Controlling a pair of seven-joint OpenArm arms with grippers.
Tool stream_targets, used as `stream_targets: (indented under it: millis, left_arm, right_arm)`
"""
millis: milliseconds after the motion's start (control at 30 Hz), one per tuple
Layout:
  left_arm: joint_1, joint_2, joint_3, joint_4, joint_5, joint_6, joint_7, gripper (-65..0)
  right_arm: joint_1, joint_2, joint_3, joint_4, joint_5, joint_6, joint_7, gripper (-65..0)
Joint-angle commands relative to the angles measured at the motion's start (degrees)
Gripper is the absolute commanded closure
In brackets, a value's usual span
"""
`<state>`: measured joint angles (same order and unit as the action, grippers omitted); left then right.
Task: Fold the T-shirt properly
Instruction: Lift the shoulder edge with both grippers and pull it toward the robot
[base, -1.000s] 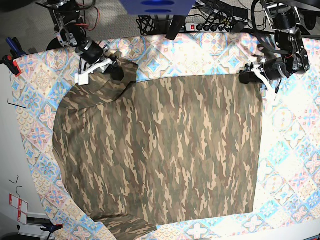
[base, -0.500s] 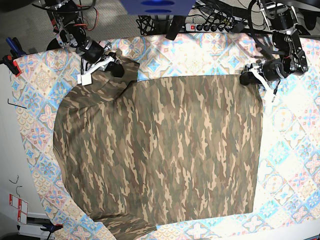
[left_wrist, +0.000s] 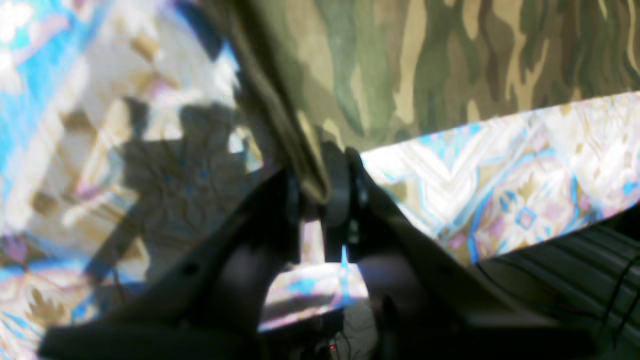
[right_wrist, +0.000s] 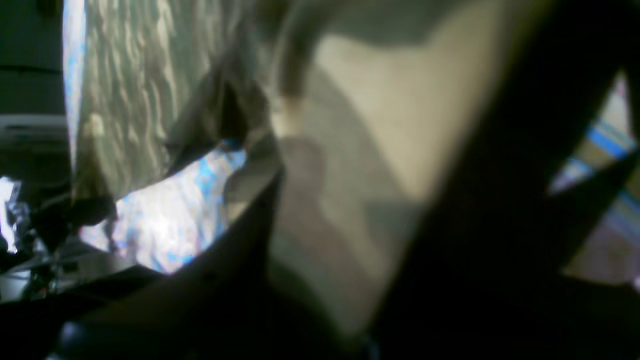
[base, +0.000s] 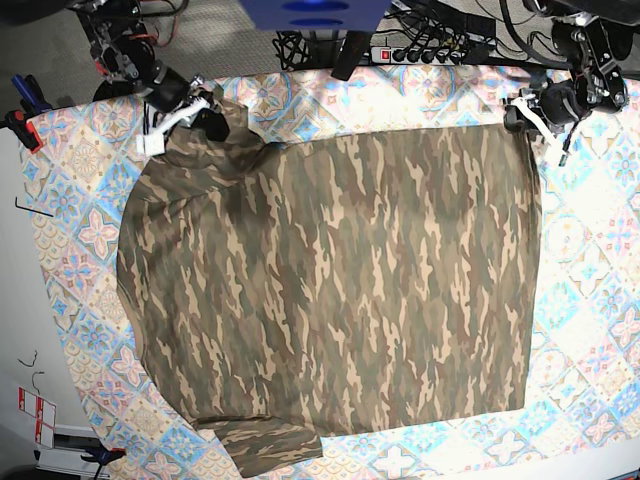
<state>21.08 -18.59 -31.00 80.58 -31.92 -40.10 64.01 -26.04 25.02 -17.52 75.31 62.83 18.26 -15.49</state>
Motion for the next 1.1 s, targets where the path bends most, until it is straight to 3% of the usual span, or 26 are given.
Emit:
stream_targets:
  millis: [0,400,567,767,1000,1067]
  left_arm:
    - [0.59,-0.80,-0.34,0.70,0.41,0.10,0.74,-5.7]
    - [5.34,-0.80,0.02,1.14,0.41,0.10,0.56,-5.7]
    - [8.41,-0.80,0.10,1.14,0.41,0.10,-3.04,-5.7]
    - [8.85,-0.80,0.02,1.14,0.23,0.10,-3.30,-5.6]
    - [5.51,-1.15,0.02,1.23,-5.66,0.10,0.04,-5.5]
    - [3.14,-1.15,-0.07,1.23,-6.01,0.10,3.02,-5.5]
  right_arm:
    - [-1.43,1.23,0.42,0.08,-0.89,-1.60,1.02,-0.5]
    - [-11.63,2.55,0.24,0.60,-0.89,-1.60,18.52,-0.6]
    - [-13.65,3.86,-0.02,0.87,-0.89,-1.60,19.49,-0.6]
    - [-13.65,4.13,-0.02,0.87,-0.89,-1.60,19.49,-0.6]
    - [-13.30,4.04,0.42,5.97,-9.16,-1.87,19.49,-0.6]
    - [-13.30,4.04,0.42,7.46,-10.12,-4.68,19.49,-0.6]
